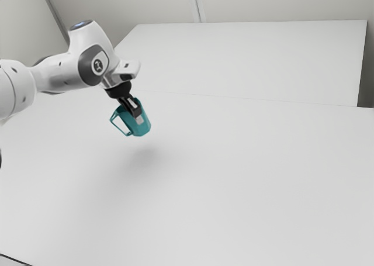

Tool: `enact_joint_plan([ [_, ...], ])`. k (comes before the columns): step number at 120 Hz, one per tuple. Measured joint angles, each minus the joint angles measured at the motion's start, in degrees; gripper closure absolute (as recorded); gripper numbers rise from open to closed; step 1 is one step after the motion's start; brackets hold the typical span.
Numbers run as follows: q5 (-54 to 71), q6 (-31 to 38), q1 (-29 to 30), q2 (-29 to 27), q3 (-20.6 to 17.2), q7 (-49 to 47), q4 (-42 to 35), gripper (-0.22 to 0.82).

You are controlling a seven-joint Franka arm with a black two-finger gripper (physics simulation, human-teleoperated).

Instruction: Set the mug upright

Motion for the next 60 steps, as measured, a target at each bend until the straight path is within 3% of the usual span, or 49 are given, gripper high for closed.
enact_joint_plan([
  [60, 0.2, 3.9, -0.9, 3.3, -1.1, -6.2, -1.7, 0.75],
])
